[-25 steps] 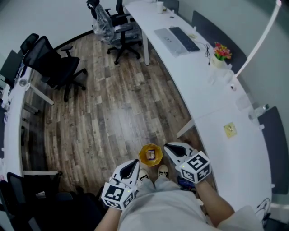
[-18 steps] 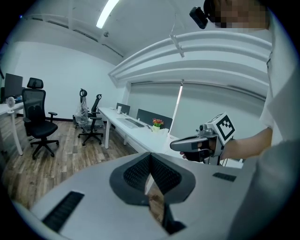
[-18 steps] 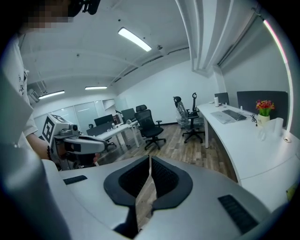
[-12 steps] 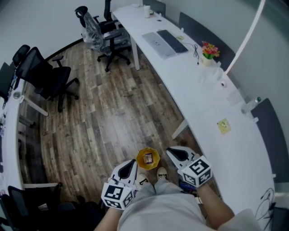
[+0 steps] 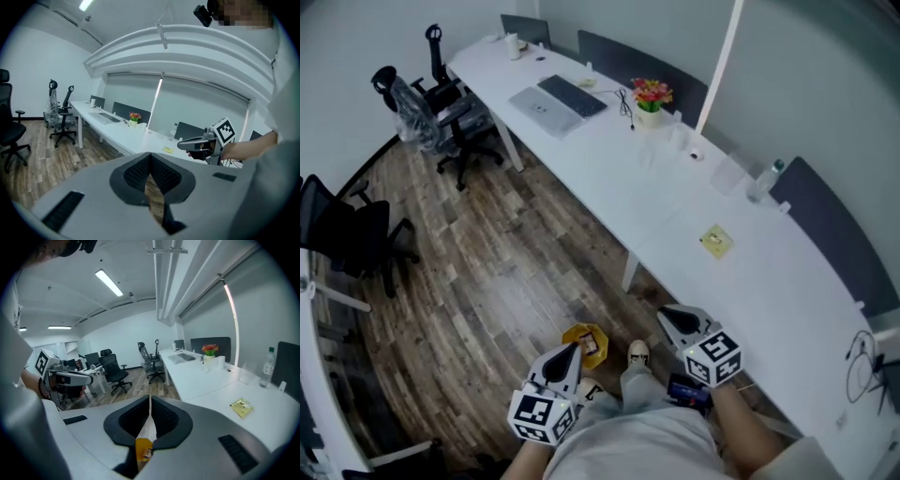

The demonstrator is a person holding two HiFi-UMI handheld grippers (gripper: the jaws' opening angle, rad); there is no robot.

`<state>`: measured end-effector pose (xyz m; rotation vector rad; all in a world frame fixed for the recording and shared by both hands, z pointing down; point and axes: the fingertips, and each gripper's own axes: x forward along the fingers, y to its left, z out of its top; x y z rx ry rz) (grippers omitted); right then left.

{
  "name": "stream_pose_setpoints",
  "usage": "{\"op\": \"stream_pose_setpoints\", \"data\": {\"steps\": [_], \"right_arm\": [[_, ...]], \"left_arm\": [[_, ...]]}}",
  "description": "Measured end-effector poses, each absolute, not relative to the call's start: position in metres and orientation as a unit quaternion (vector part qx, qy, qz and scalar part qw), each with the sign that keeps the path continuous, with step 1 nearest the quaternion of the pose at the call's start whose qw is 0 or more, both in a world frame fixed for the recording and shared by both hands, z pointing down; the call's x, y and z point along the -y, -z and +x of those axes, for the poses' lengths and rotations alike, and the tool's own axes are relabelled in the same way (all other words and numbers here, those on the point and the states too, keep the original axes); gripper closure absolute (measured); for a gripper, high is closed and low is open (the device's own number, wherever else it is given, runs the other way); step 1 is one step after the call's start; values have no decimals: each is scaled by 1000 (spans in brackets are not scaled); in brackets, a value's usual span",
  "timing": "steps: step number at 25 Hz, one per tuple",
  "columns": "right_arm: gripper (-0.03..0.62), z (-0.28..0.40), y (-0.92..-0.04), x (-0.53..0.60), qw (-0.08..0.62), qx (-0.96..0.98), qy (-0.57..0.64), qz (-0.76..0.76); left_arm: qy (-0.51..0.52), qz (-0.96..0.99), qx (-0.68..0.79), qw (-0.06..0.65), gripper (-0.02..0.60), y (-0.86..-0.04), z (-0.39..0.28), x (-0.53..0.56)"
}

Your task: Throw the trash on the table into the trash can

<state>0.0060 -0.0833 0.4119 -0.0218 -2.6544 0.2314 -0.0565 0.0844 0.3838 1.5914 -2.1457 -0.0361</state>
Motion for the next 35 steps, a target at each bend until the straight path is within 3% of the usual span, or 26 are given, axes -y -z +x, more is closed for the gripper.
{"op": "stream_pose_setpoints", "data": {"steps": [18,28,35], "right_arm": [[548,63,-472,356,284,939,-72,181],[391,59,-544,432,344,913,-106,191],[368,57,-587,455,371,899,-130,191]], "left_arm": [[9,643,727,240,580,-383,-66,142],[-15,631,730,262,580,-398,-72,183],[-23,612,741,277,580,-409,-76,183]]}}
